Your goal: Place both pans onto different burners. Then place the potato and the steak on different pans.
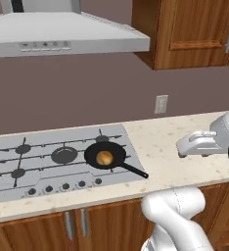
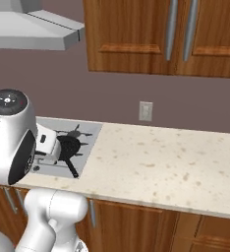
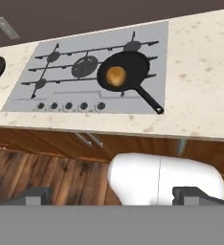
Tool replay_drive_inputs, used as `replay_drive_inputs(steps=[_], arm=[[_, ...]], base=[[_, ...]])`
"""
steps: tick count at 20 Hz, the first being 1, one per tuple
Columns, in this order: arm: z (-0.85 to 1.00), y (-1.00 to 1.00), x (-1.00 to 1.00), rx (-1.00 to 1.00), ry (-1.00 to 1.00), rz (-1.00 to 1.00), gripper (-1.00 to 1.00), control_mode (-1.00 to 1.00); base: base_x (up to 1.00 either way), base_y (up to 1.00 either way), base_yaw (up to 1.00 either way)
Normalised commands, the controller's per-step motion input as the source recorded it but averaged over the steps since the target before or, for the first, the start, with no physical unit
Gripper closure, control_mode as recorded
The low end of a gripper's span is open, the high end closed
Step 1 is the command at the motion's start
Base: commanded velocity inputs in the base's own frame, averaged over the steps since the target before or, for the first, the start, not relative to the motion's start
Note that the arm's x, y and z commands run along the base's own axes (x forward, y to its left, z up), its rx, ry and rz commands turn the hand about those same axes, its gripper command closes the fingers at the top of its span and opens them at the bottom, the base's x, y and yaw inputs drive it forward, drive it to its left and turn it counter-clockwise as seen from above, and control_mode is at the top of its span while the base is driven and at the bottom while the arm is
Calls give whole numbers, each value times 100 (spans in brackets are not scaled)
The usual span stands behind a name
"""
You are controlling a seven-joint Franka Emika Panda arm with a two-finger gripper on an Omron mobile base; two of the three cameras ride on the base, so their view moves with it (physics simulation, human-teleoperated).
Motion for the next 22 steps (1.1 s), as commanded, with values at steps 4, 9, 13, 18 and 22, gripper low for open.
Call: replay_drive_inputs(steps=[4, 9, 13, 18, 22], arm=[[0, 0, 0, 0, 0, 0, -100, 100], [0, 0, 0, 0, 0, 0, -100, 100], [0, 0, 0, 0, 0, 0, -100, 100], [0, 0, 0, 0, 0, 0, -100, 100], [0, 0, 0, 0, 0, 0, -100, 100]], base=[[-38, 80, -8], [-33, 93, -9], [-20, 100, -8], [-6, 100, -8], [0, 100, -8]])
